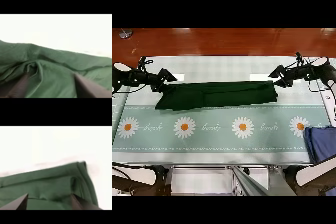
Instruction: Fold the shirts.
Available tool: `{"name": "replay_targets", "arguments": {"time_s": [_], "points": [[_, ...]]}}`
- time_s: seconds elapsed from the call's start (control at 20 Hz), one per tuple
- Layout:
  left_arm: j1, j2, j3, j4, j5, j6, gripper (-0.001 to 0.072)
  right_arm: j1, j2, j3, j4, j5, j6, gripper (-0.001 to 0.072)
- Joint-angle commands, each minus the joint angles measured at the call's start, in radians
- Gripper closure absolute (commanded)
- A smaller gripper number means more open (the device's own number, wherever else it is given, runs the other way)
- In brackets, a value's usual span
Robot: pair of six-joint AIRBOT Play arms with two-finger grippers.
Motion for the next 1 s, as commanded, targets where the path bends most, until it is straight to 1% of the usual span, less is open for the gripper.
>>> {"name": "replay_targets", "arguments": {"time_s": [0.0,0.05,0.1,0.15,0.2,0.25,0.3,0.4,0.45,0.5,0.55,0.65,0.75,0.8,0.85,0.9,0.95], "points": [[0.057,-0.004,0.075,0.144,-0.205,0.035,0.0007,-0.058,0.000,0.056,-0.014,0.107,-0.102,0.0094],[0.090,-0.001,0.095,0.227,-0.291,0.006,0.0008,-0.089,0.010,0.056,-0.037,0.134,-0.100,0.0093],[0.128,0.011,0.096,0.314,-0.361,-0.041,0.0008,-0.119,0.014,0.056,-0.084,0.167,-0.077,0.0093],[0.164,0.031,0.082,0.377,-0.402,-0.068,0.0008,-0.143,0.013,0.053,-0.152,0.200,-0.024,0.0093],[0.193,0.061,0.051,0.389,-0.398,-0.077,0.0008,-0.157,0.013,0.037,-0.218,0.219,0.031,0.0094],[0.212,0.103,0.003,0.372,-0.356,-0.077,0.0008,-0.158,0.013,0.014,-0.255,0.218,0.066,0.0093],[0.218,0.162,-0.068,0.332,-0.275,-0.075,0.0008,-0.156,0.011,-0.012,-0.261,0.206,0.071,0.0094],[0.190,0.296,-0.230,0.193,-0.116,-0.044,0.0008,-0.129,-0.011,-0.043,-0.219,0.200,0.074,0.0094],[0.156,0.364,-0.307,0.111,-0.069,-0.005,0.0008,-0.108,-0.029,-0.042,-0.186,0.203,0.071,0.0094],[0.114,0.421,-0.366,0.059,-0.040,0.035,0.0008,-0.087,-0.041,-0.042,-0.148,0.200,0.053,0.0094],[0.068,0.468,-0.408,0.036,-0.018,0.044,0.0008,-0.064,-0.051,-0.042,-0.112,0.190,0.046,0.0094],[-0.043,0.528,-0.444,0.029,0.010,0.043,0.0008,-0.021,-0.066,-0.042,-0.063,0.164,0.045,0.0094],[-0.150,0.527,-0.444,-0.010,0.019,0.043,0.0008,0.023,-0.076,-0.042,-0.025,0.158,0.042,0.0095],[-0.201,0.518,-0.444,-0.024,0.036,0.044,0.0008,0.043,-0.075,-0.039,-0.024,0.167,0.039,0.0145],[-0.251,0.505,-0.444,-0.024,0.058,0.043,0.0008,0.058,-0.075,-0.027,-0.026,0.192,0.029,0.0349],[-0.299,0.488,-0.443,-0.024,0.073,0.044,0.0011,0.064,-0.073,-0.009,-0.025,0.227,0.014,0.0678],[-0.340,0.470,-0.438,-0.024,0.076,0.044,0.0130,0.069,-0.058,0.009,-0.029,0.264,0.001,0.0680]]}}
